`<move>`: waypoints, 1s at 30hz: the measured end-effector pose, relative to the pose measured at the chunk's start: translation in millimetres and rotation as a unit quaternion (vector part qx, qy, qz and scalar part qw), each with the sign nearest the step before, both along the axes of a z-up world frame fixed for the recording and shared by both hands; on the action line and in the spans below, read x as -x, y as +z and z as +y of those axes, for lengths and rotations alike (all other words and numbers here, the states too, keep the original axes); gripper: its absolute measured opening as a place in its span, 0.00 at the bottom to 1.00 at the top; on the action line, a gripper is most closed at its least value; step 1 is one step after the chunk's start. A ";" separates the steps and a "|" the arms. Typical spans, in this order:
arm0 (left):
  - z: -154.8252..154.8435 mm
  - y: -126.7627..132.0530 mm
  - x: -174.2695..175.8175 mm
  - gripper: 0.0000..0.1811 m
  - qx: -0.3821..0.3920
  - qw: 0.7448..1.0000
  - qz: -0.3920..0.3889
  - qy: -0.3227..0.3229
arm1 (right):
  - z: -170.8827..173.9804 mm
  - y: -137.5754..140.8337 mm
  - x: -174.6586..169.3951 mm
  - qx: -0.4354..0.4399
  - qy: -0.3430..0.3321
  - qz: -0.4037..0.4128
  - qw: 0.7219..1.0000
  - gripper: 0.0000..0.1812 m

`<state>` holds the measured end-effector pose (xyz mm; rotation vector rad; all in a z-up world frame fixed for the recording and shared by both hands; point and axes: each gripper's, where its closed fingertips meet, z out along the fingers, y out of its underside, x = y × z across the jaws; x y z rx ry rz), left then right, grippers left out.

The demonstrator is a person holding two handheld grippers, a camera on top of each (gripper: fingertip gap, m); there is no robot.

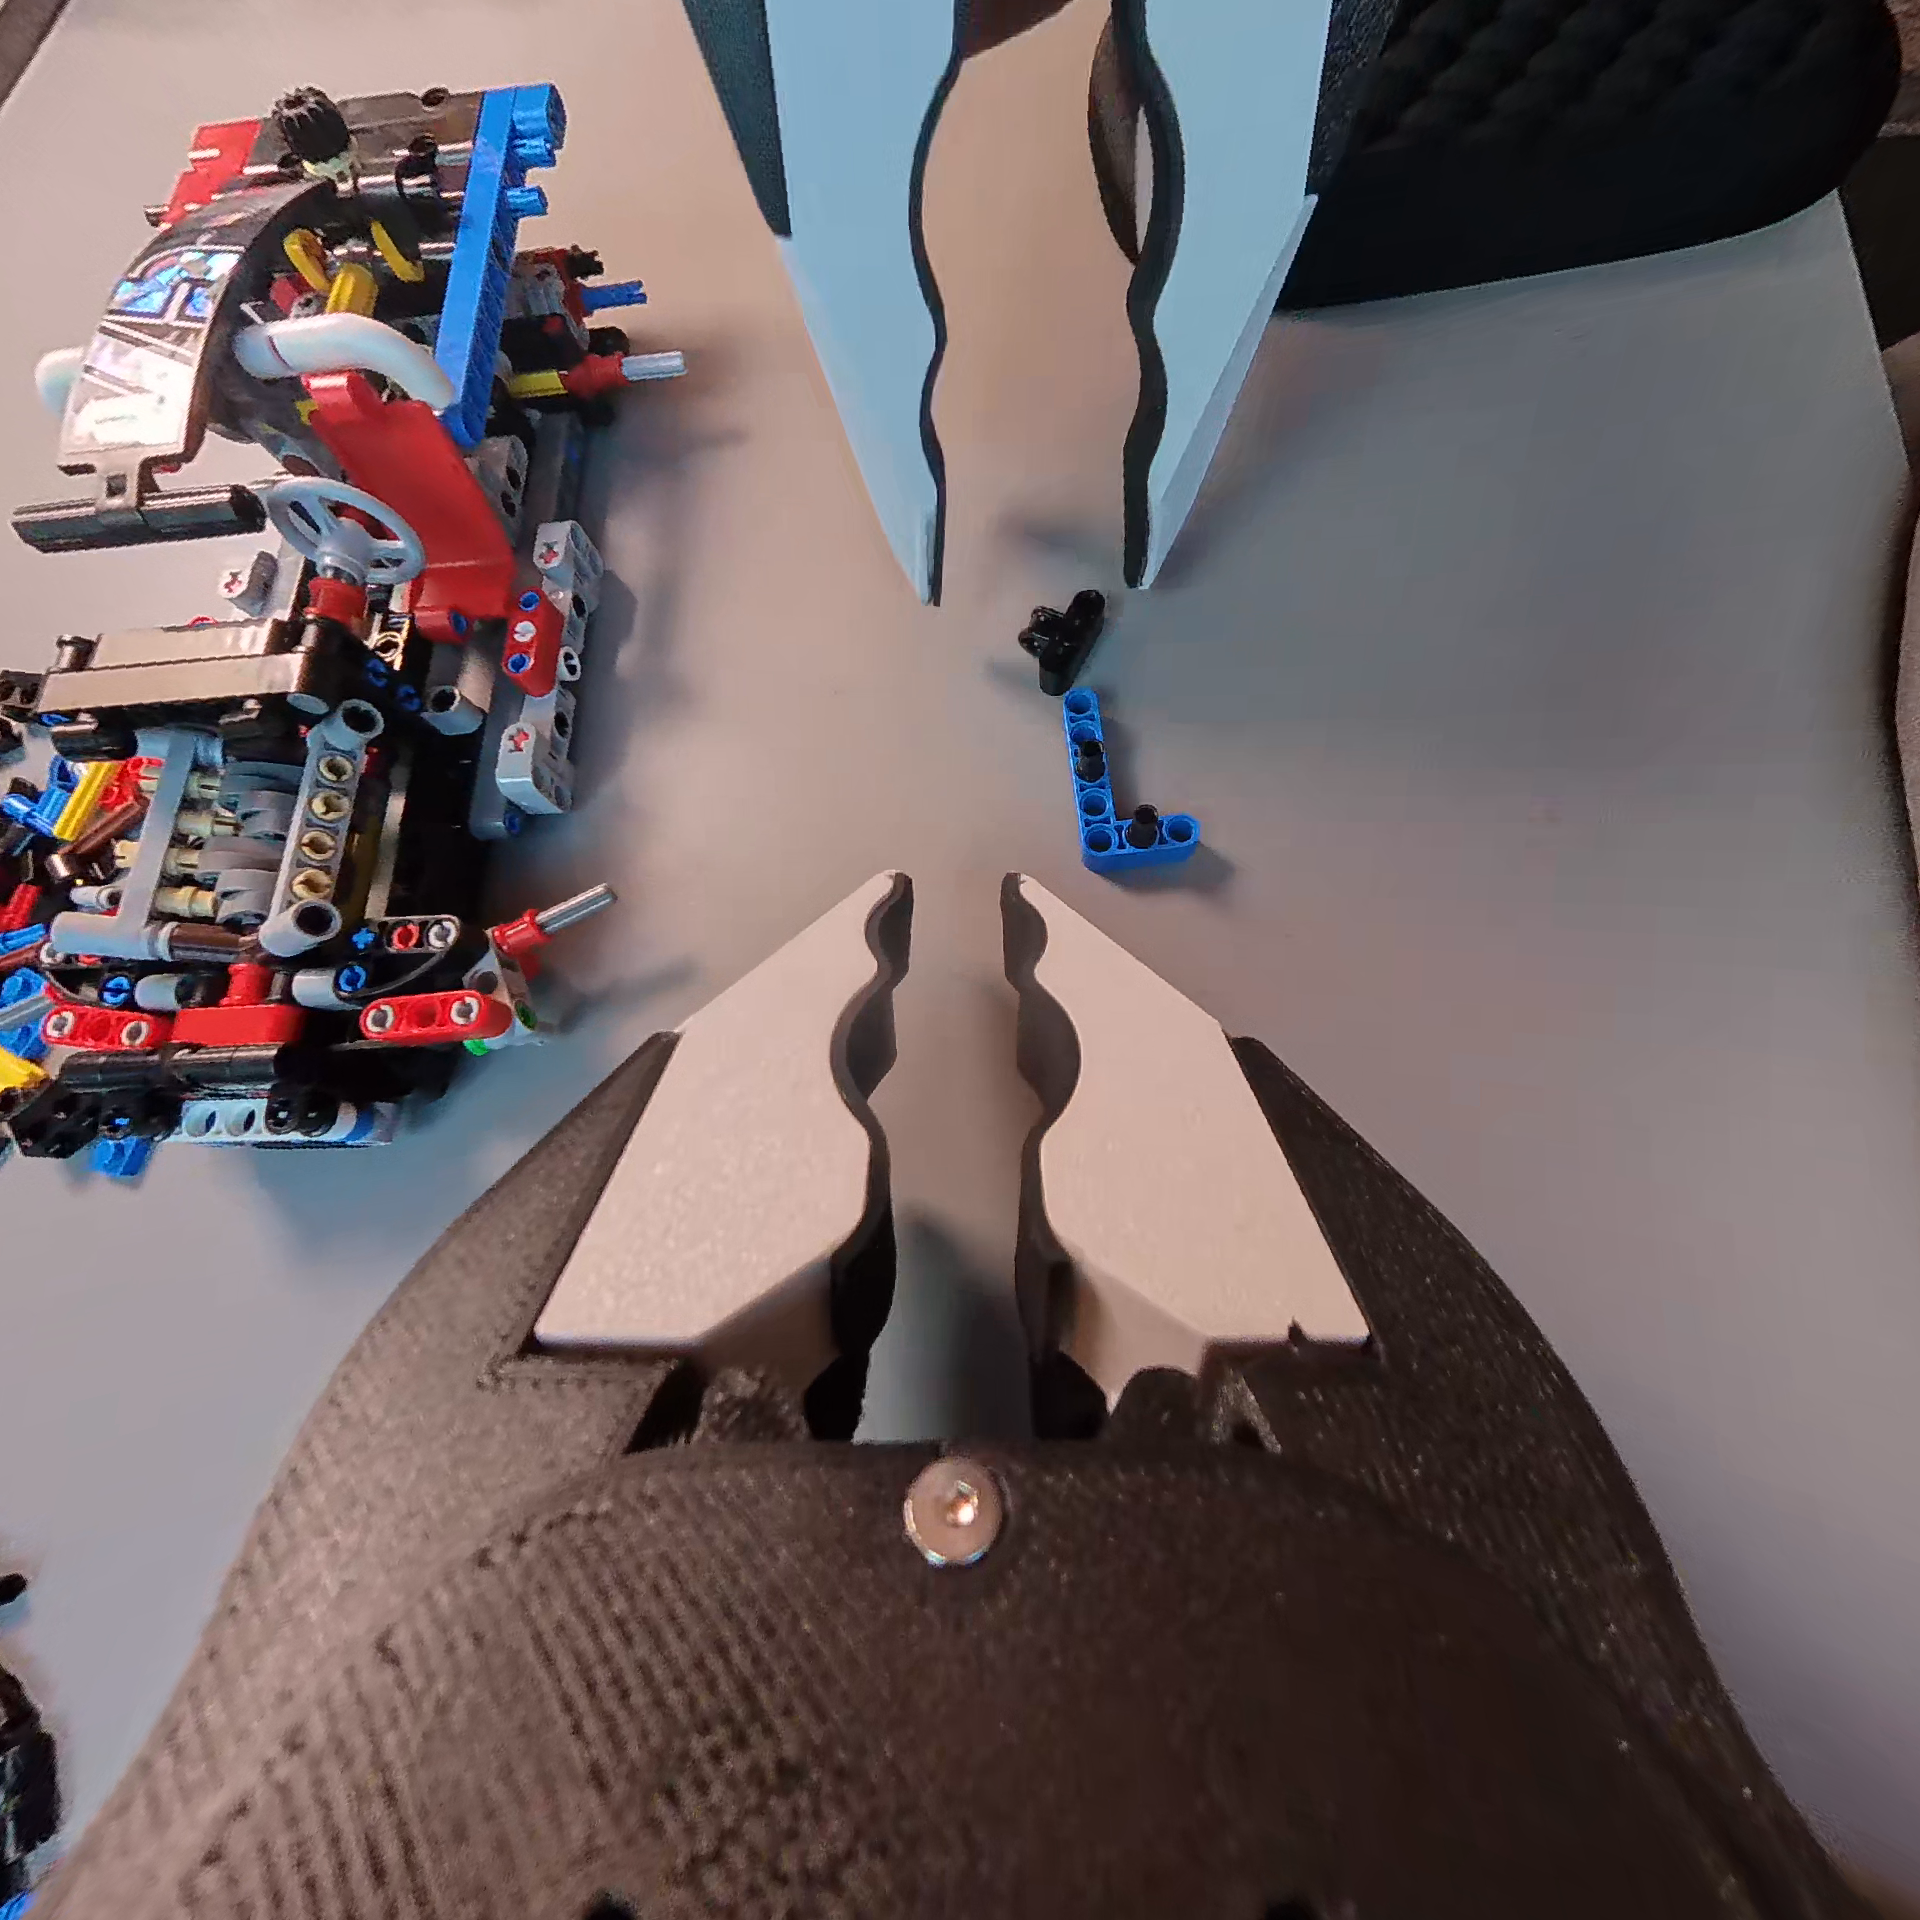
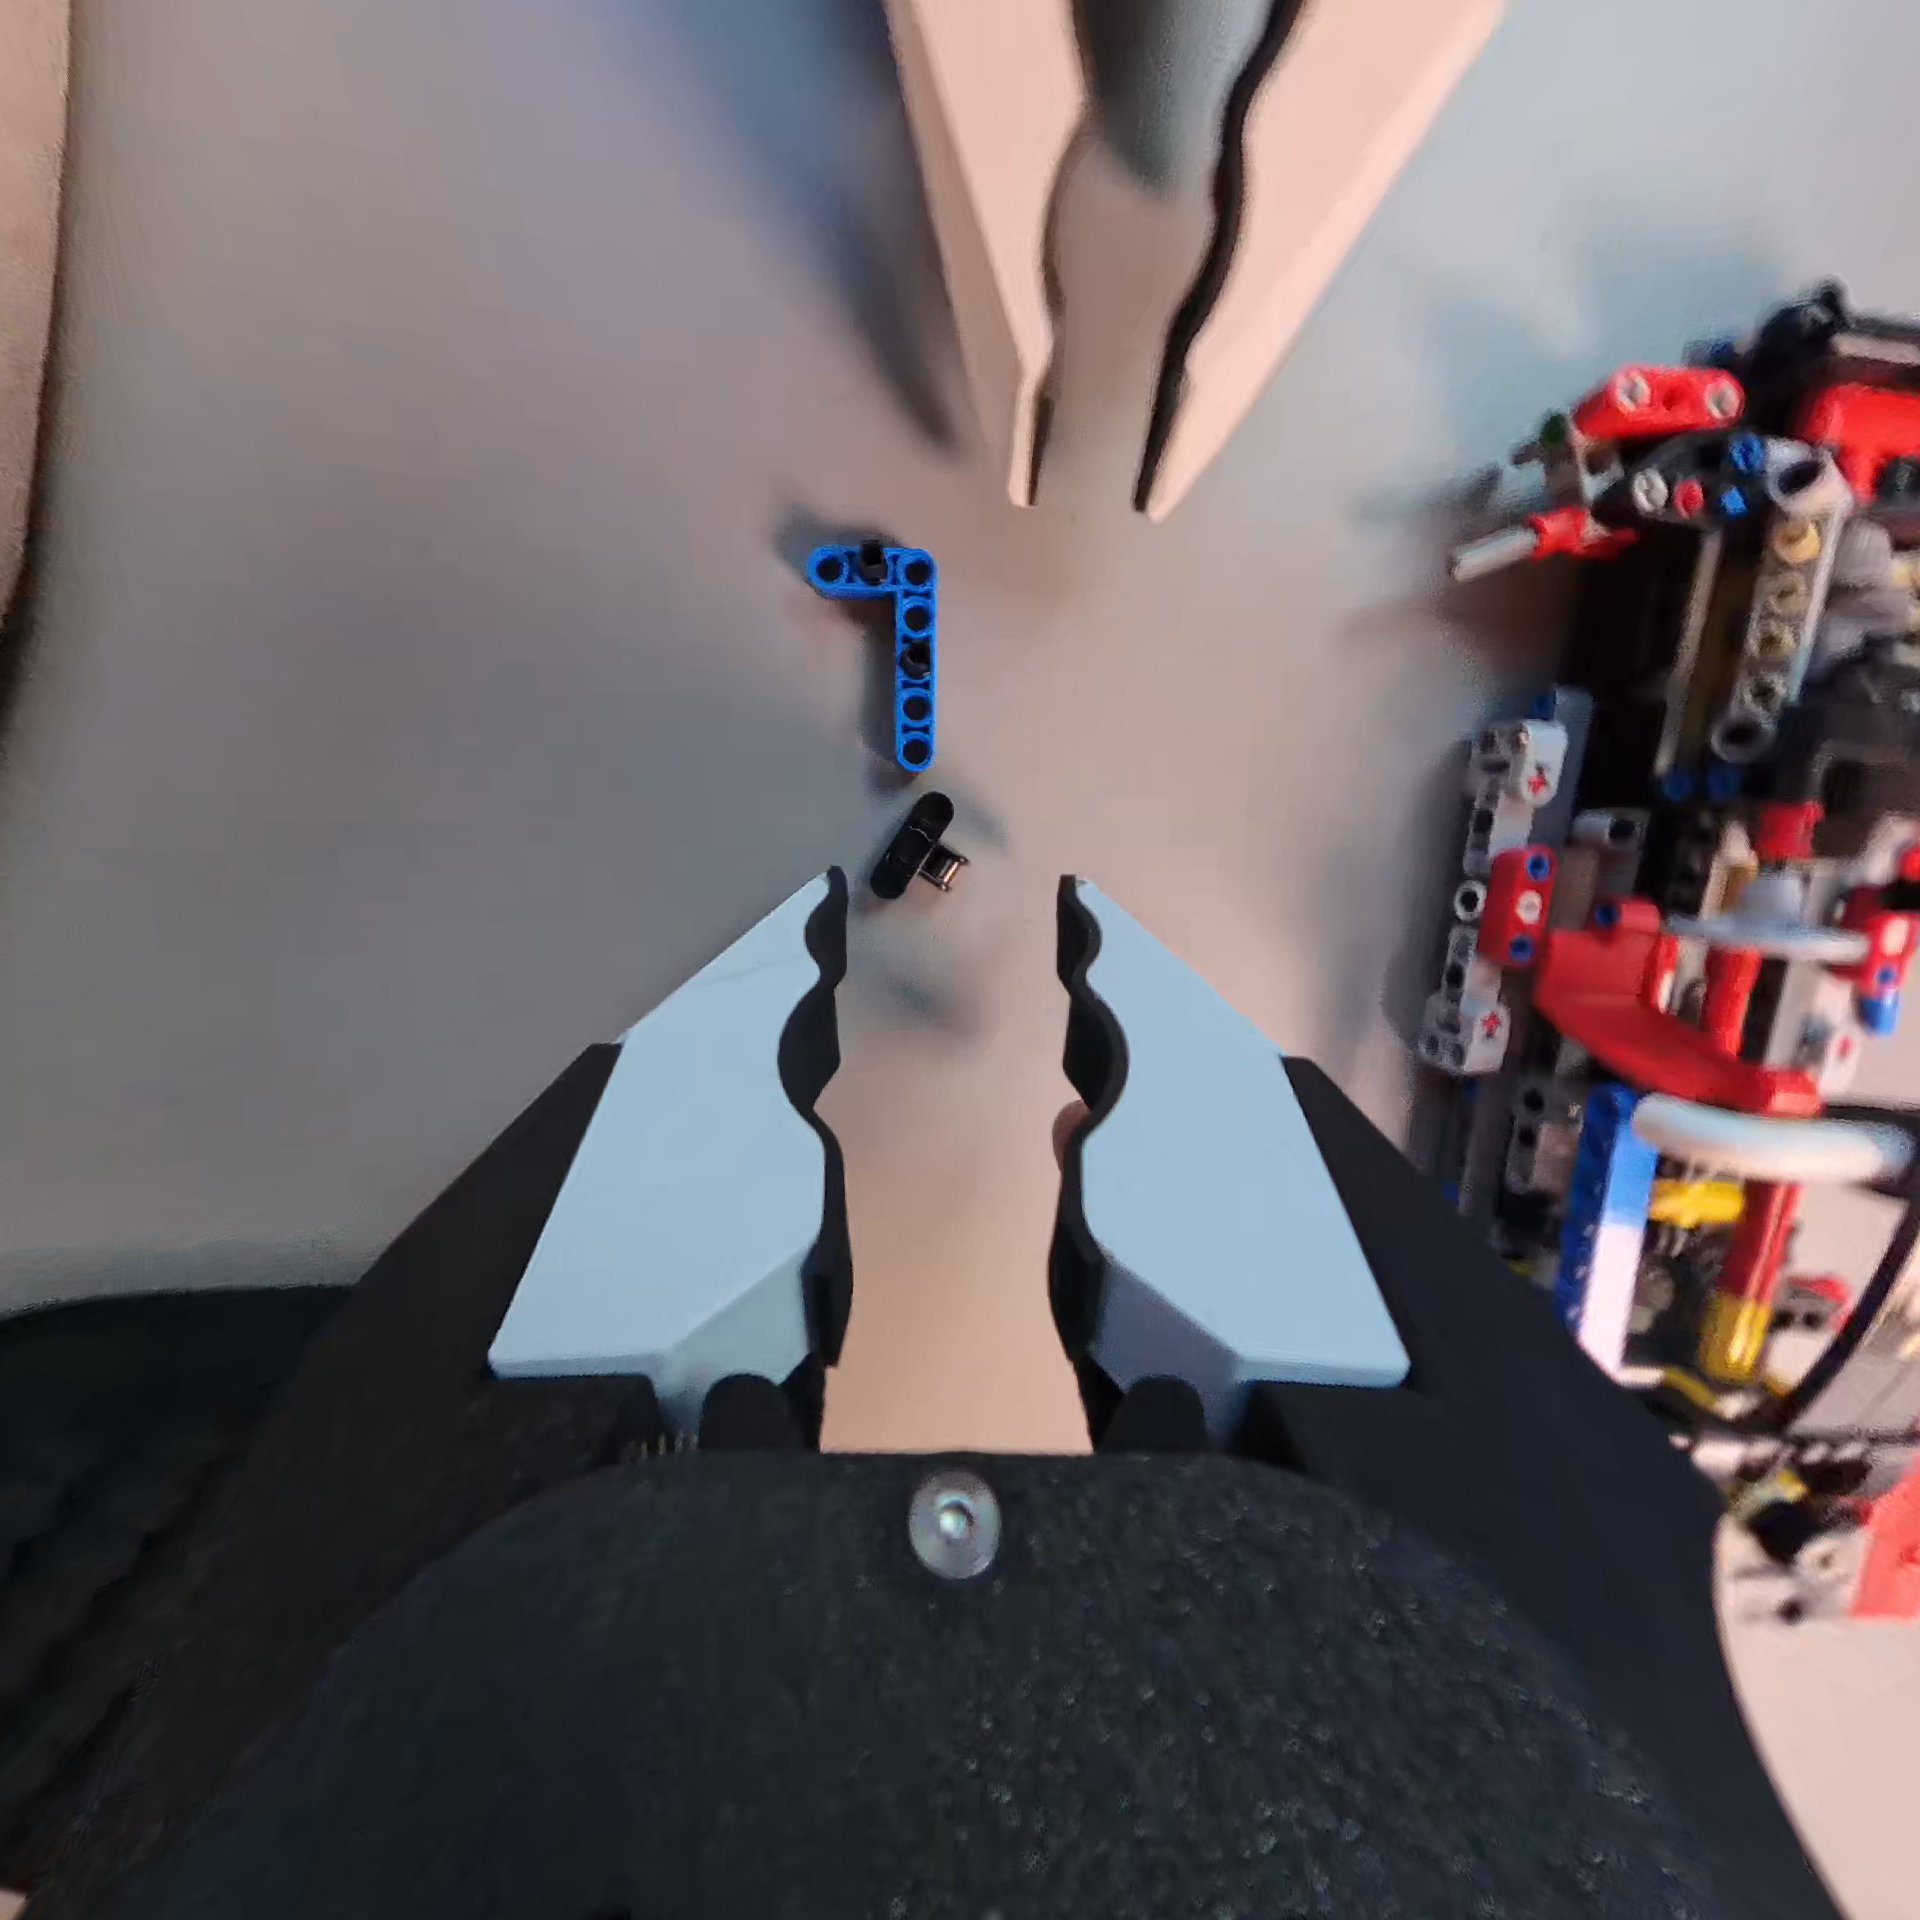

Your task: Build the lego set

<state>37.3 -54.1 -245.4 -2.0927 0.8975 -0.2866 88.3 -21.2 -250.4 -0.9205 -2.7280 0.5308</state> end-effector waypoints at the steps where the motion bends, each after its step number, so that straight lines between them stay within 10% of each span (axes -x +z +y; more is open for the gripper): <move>1: 0.2 -0.1 0.2 0.08 0.001 1.000 0.000 0.001 | -0.3 2.2 -1.5 0.021 -0.035 0.004 0.999 0.20; 8: 0.3 -2.1 -2.1 0.08 0.007 1.000 0.000 -0.005 | -6.2 -5.2 0.1 0.101 -0.191 0.029 0.976 0.15; 30: -13.1 1.7 -27.4 0.12 0.041 0.996 -0.043 -0.067 | -34.9 13.7 22.1 0.061 -0.001 0.040 0.997 0.07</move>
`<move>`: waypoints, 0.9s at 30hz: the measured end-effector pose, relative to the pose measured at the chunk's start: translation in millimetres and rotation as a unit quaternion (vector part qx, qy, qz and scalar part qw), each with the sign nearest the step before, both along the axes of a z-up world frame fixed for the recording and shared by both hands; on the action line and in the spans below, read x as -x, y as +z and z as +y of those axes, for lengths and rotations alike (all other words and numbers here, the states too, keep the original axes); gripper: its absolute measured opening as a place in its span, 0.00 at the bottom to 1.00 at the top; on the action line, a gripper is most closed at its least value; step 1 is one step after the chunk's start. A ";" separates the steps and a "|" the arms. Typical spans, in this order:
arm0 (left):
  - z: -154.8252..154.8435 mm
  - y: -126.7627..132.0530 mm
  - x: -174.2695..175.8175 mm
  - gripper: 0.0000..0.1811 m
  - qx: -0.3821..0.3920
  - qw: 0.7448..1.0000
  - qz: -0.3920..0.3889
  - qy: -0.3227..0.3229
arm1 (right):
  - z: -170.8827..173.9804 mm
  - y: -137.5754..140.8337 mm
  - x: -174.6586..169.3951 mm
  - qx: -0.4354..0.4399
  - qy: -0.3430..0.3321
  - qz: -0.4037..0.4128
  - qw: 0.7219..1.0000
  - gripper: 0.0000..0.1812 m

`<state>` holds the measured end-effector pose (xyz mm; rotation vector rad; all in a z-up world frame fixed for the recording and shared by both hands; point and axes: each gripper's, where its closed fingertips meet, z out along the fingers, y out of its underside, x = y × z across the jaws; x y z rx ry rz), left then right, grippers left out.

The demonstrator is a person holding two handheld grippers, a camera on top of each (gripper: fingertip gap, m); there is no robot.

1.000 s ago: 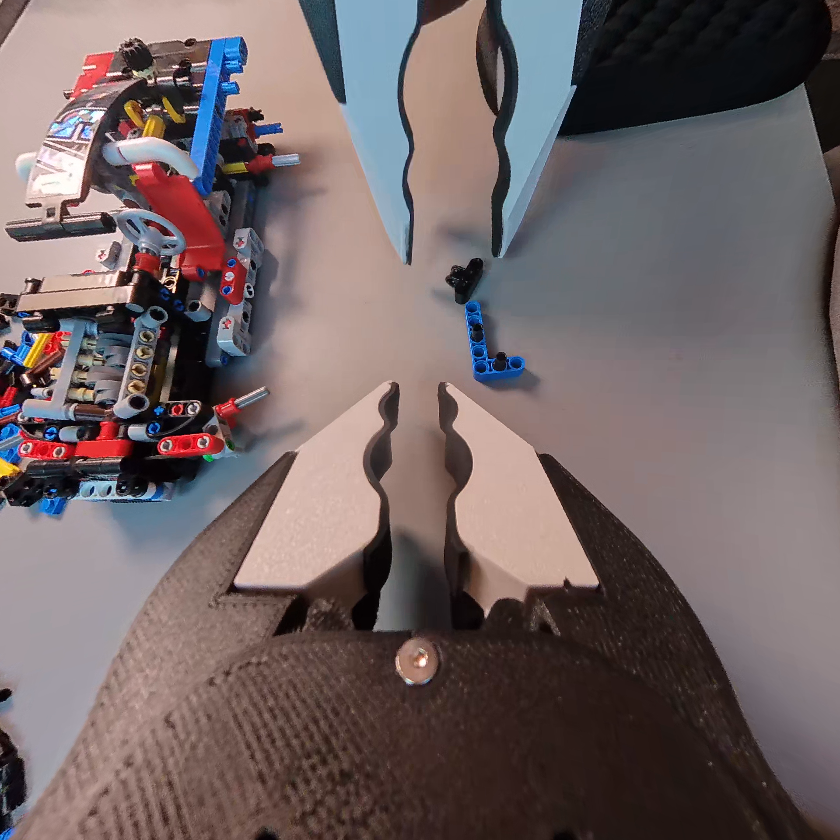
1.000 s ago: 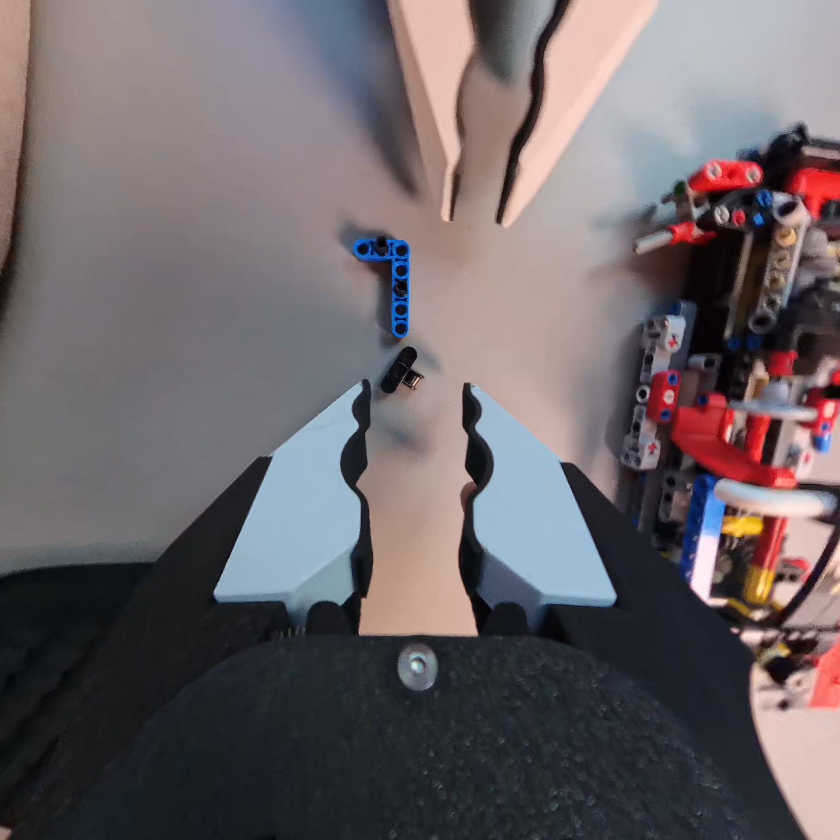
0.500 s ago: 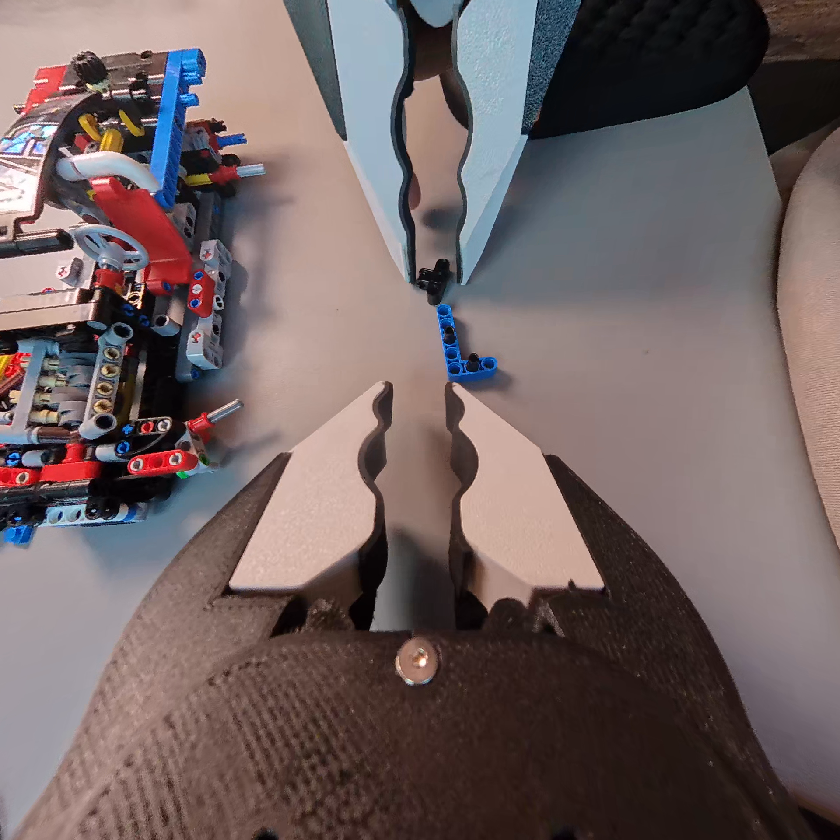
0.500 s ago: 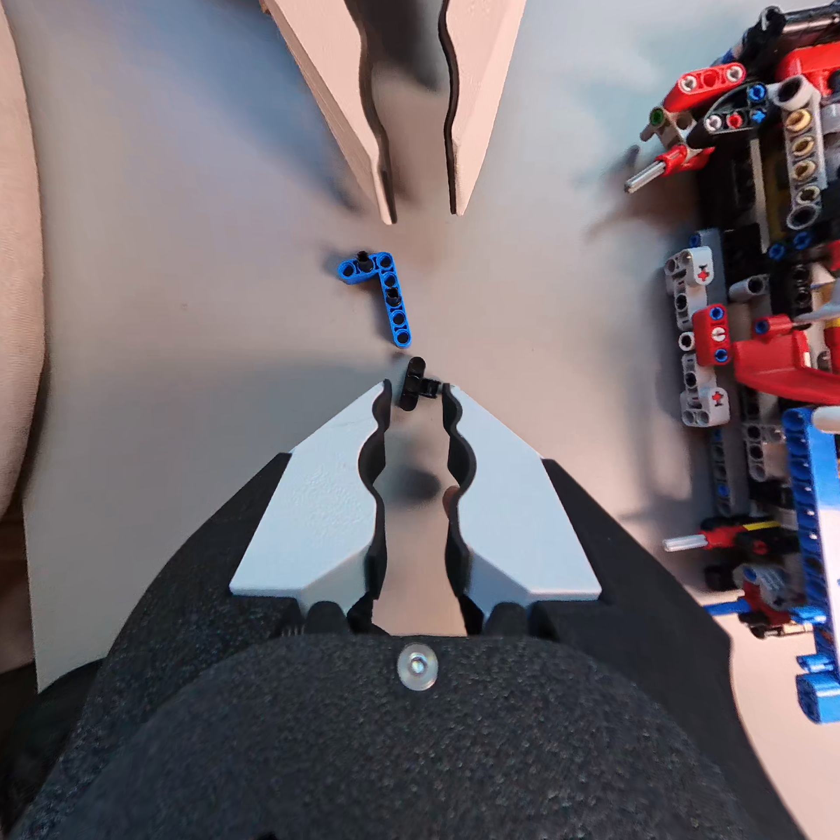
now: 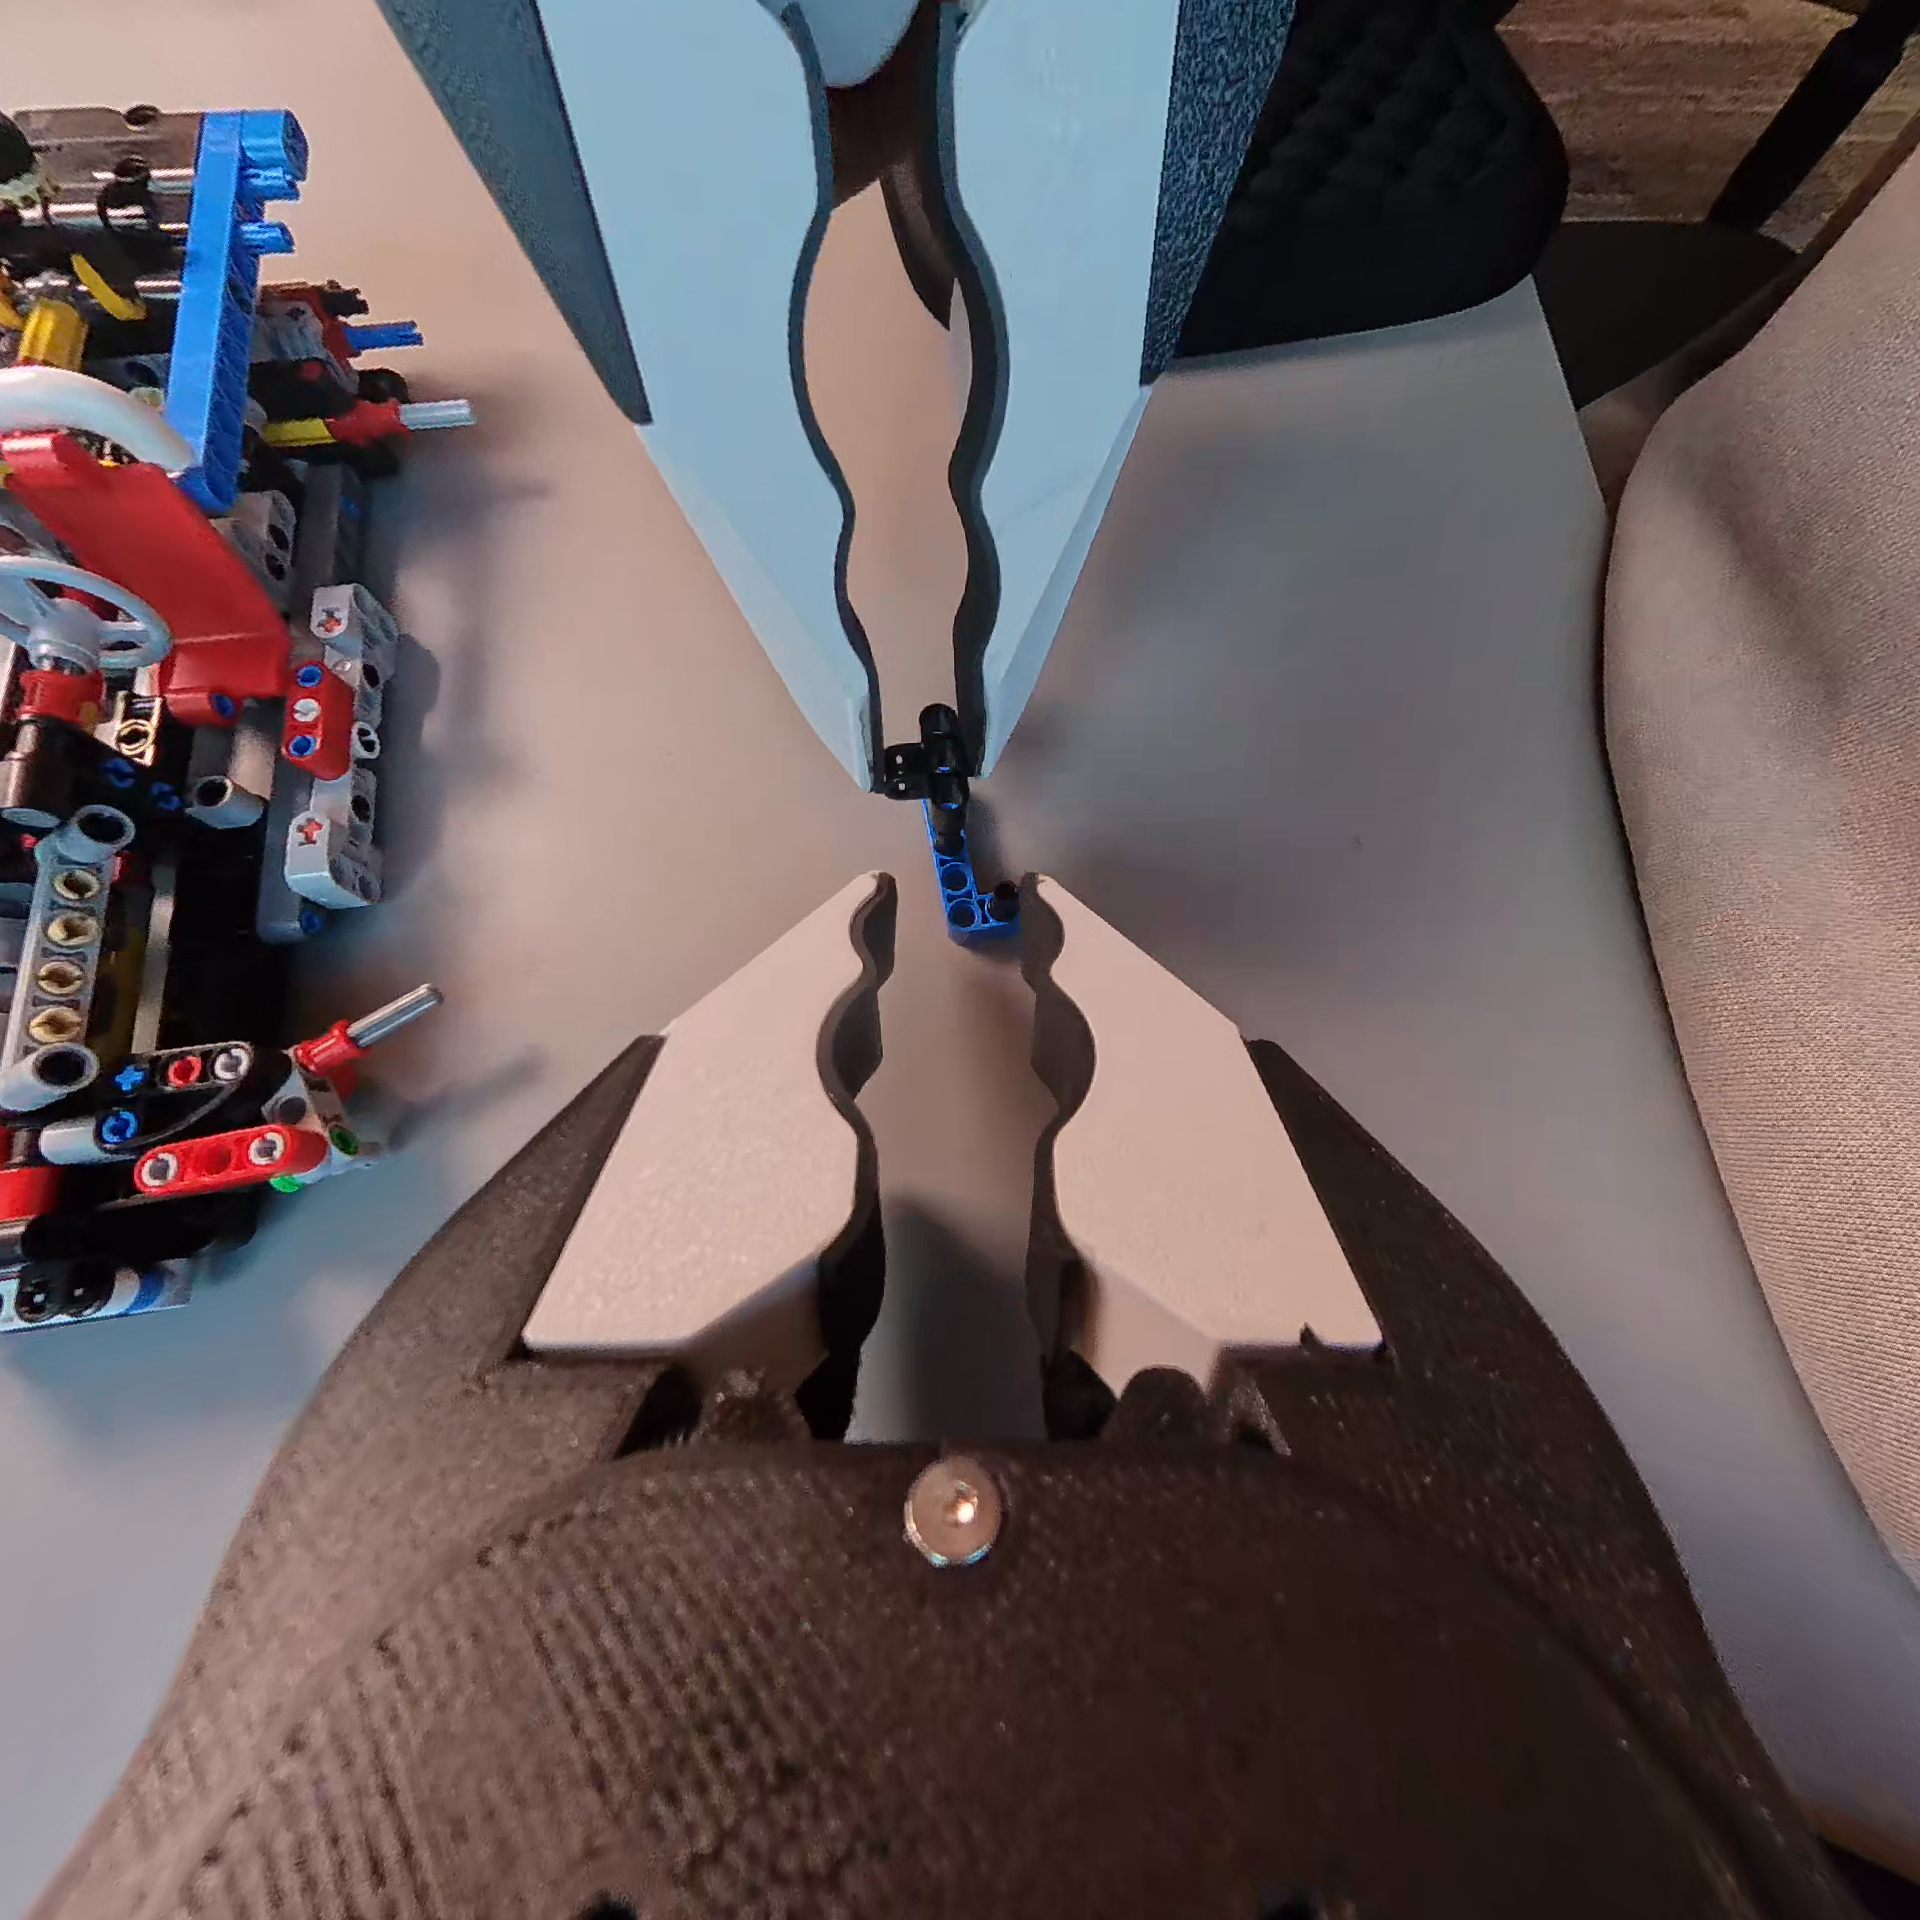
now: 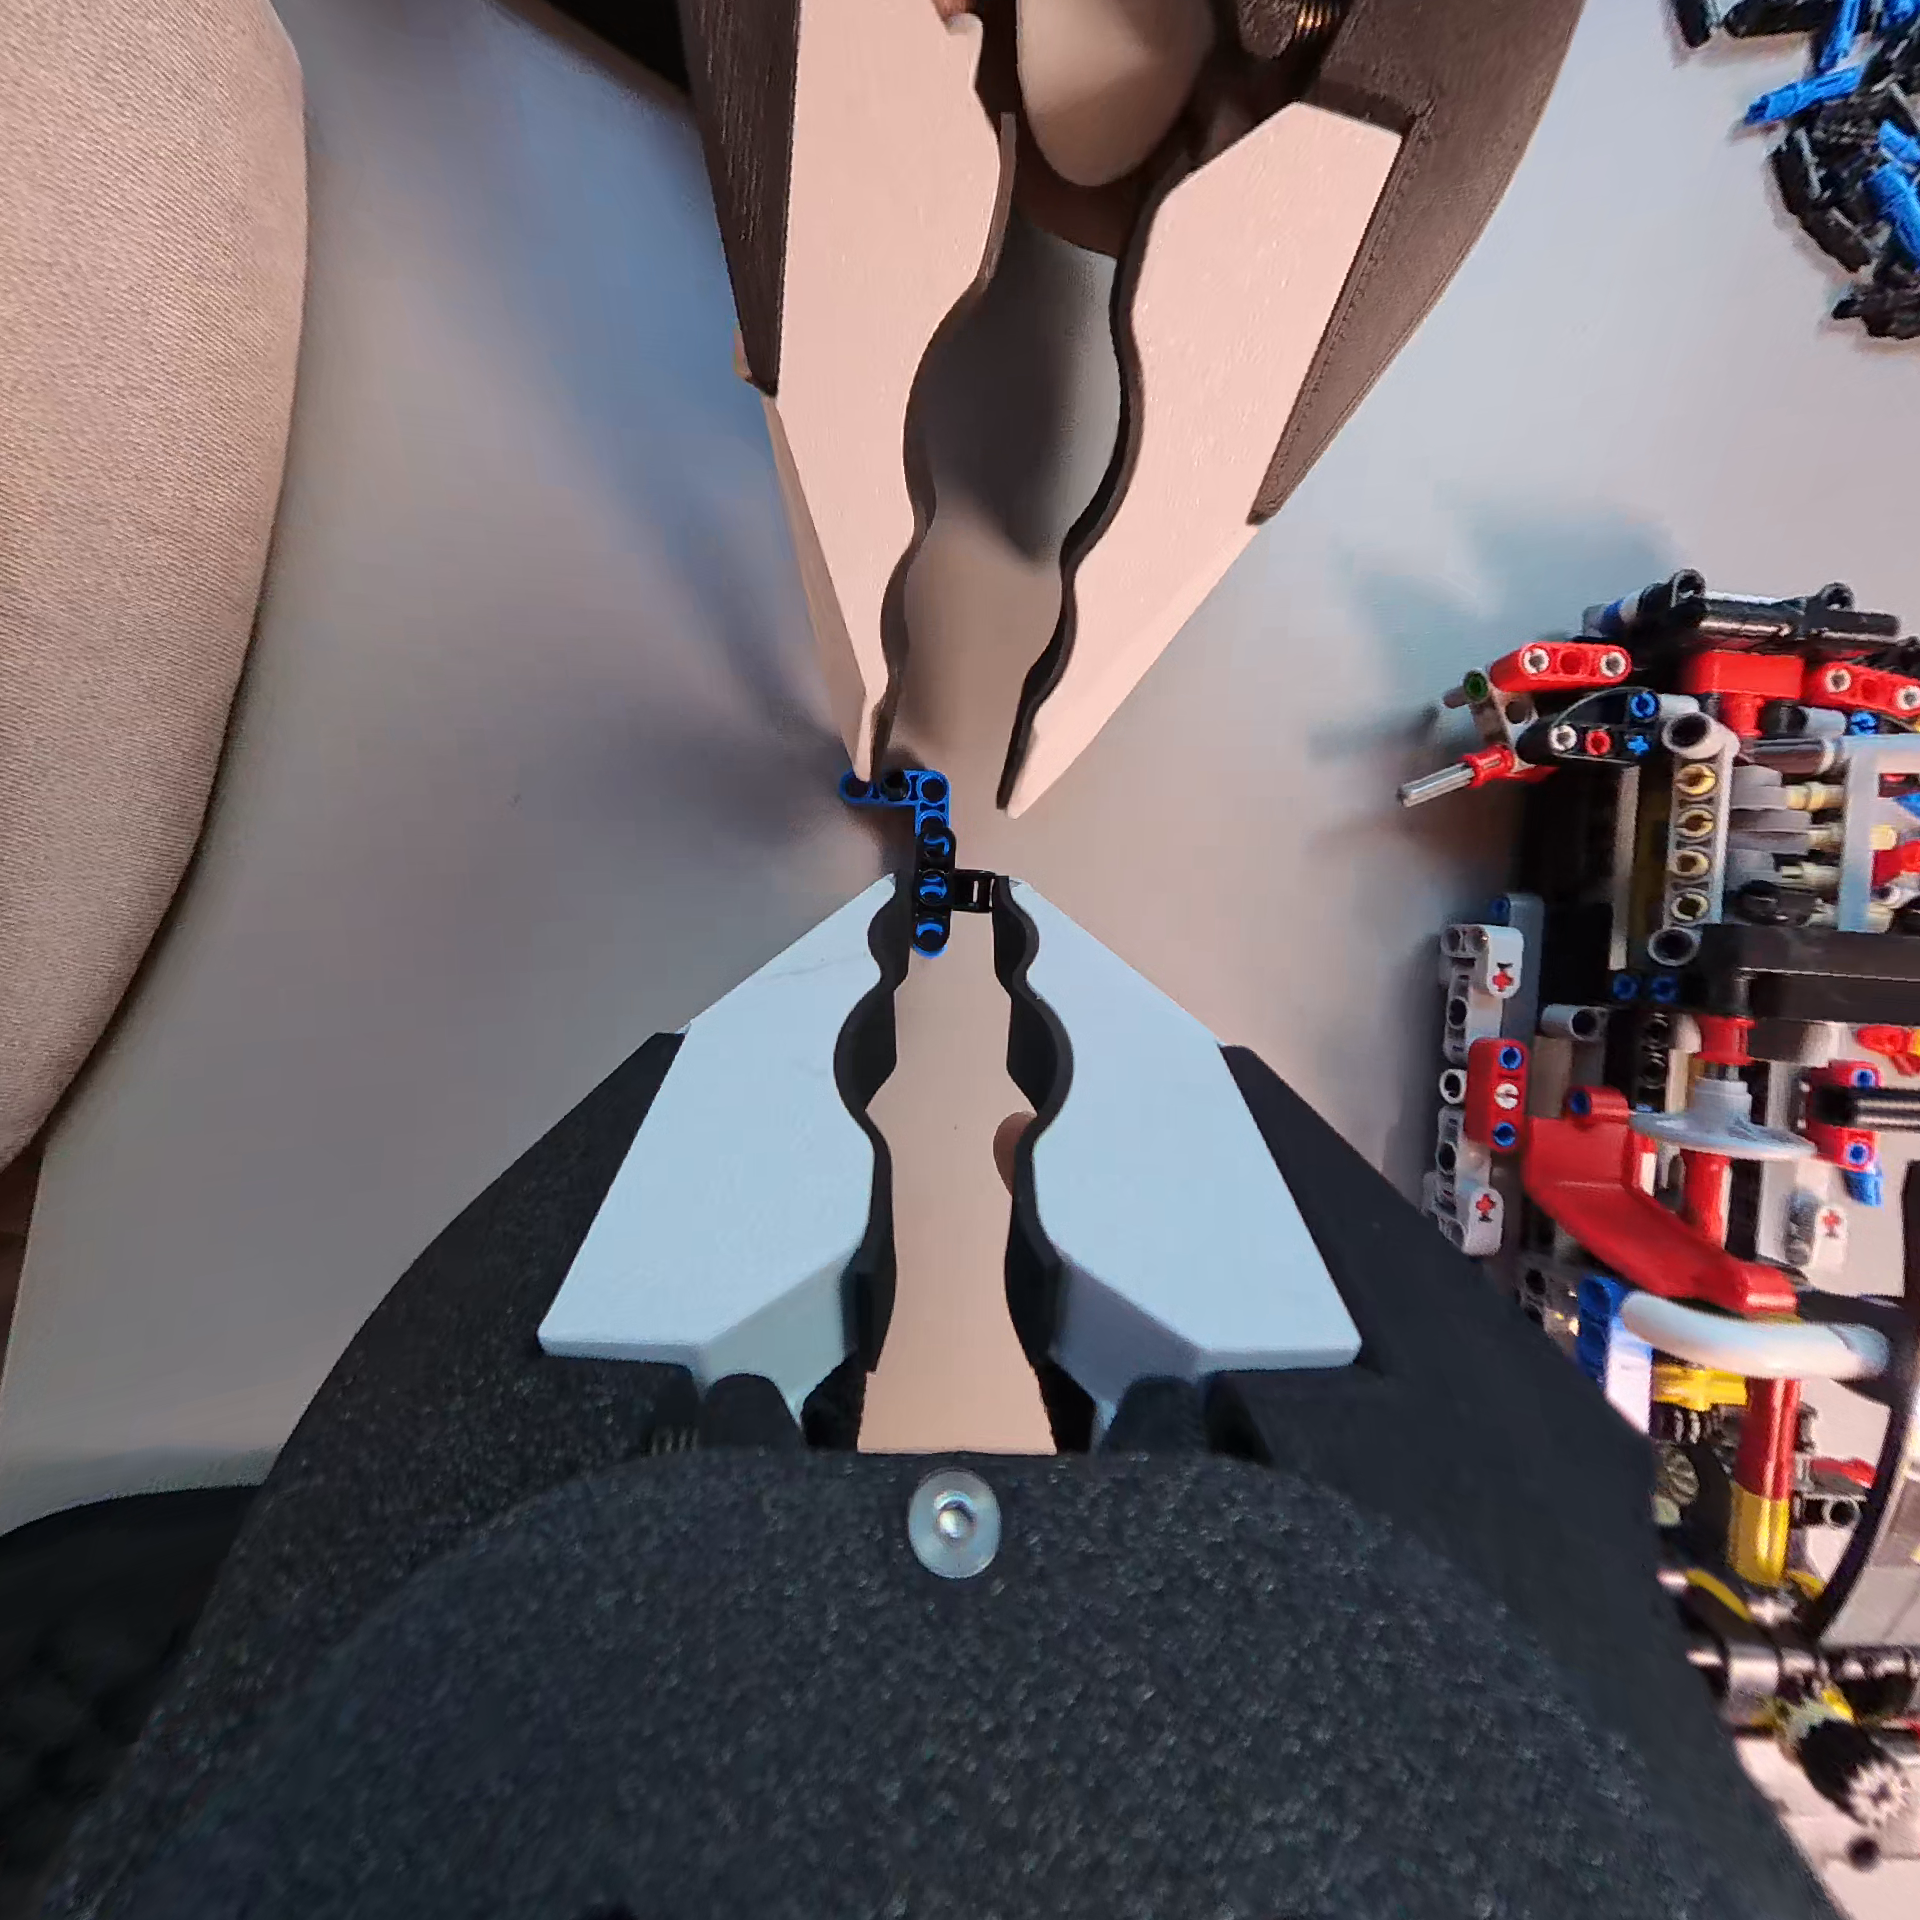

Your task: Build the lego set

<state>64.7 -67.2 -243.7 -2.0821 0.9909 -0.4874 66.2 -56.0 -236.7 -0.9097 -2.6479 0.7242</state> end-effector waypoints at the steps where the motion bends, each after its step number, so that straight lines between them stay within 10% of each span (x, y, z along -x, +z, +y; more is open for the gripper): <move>1: -0.2 -0.6 -0.3 0.12 -0.001 1.000 0.004 -0.001 | -0.2 -1.4 0.5 -0.001 0.001 -0.003 1.000 0.07; 27: 10.5 2.3 -7.8 0.04 -0.037 0.999 0.023 0.022 | 2.3 -9.9 -2.8 -0.029 0.012 -0.035 0.999 0.07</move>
